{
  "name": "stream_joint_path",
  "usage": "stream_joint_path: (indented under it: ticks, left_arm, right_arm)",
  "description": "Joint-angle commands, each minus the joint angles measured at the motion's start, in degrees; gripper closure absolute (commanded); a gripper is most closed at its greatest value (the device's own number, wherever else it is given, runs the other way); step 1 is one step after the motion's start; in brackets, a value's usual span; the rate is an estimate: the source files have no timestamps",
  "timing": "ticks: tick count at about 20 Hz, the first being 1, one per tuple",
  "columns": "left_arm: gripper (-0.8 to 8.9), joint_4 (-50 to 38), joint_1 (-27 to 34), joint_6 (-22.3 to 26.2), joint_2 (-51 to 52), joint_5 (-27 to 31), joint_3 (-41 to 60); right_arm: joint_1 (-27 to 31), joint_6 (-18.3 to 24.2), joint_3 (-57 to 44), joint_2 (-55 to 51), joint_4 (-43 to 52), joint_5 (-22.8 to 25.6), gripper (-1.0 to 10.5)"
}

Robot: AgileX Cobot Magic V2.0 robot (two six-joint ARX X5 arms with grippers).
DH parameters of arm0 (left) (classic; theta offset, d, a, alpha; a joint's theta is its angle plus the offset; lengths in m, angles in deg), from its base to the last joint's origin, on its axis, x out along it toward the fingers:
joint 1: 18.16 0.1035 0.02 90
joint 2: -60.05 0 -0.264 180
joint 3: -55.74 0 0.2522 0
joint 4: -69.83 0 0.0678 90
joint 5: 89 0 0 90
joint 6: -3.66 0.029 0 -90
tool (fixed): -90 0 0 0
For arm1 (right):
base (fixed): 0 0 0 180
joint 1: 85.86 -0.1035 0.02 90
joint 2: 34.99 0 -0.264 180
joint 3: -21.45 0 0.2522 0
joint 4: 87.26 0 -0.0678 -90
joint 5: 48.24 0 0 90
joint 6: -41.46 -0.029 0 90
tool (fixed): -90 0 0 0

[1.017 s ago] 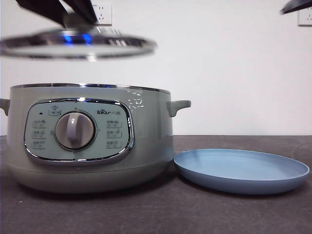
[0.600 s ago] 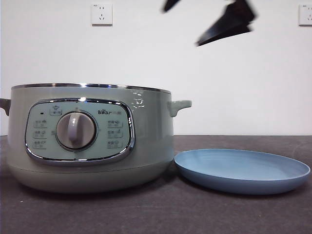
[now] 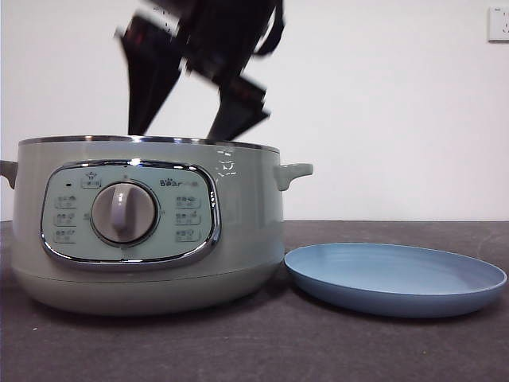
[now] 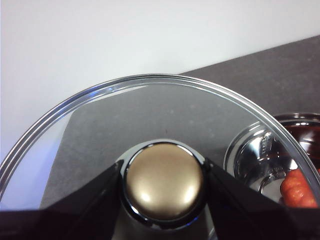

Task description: Take the pumpkin out from the steamer,put the pumpkin in the blue plate,close the lid

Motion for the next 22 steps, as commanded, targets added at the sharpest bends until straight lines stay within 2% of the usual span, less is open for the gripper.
stream_joint_path:
  ticks: [1, 3, 7, 8, 10, 14, 16, 19, 22]
  left_arm:
    - [8.22, -2.4, 0.0, 0.7, 0.7, 0.5, -0.6]
    - [8.22, -2.4, 0.0, 0.7, 0.7, 0.5, -0.6]
    - [8.22, -2.4, 0.0, 0.7, 0.7, 0.5, -0.6]
    - [8.22, -2.3, 0.0, 0.7, 0.7, 0.5, -0.6]
    - [8.22, -2.0, 0.0, 0.7, 0.7, 0.5, -0.6]
    - [8.22, -2.0, 0.0, 0.7, 0.6, 0.4, -0.6]
    - [8.22, -2.1, 0.0, 0.7, 0.6, 0.3, -0.6]
    - [8.22, -2.8, 0.0, 0.7, 0.5, 0.2, -0.6]
    - [8.22, -3.9, 0.0, 0.7, -0.8, -0.2, -0.6]
  right_arm:
    - [-0.7, 1.2, 0.1, 2.9, 1.4, 0.3, 3.7]
    - [-0.8, 1.6, 0.1, 4.8, 2.7, 1.8, 3.8]
    - [-0.8, 1.9, 0.1, 7.9, 4.7, 1.8, 4.0]
    - [-0.8, 1.9, 0.1, 7.9, 4.7, 1.9, 5.5]
    - [-1.2, 1.9, 0.1, 7.9, 4.7, 1.9, 9.8]
    - [-1.2, 1.7, 0.1, 4.1, 4.4, 1.9, 9.5]
    - [-1.0, 1.7, 0.1, -0.5, 1.2, 1.9, 9.5]
    - [1.9, 0.8, 0.1, -8.6, -9.5, 1.9, 9.5]
    - [8.0, -4.4, -0.1, -14.0, -21.2, 2.4, 9.6]
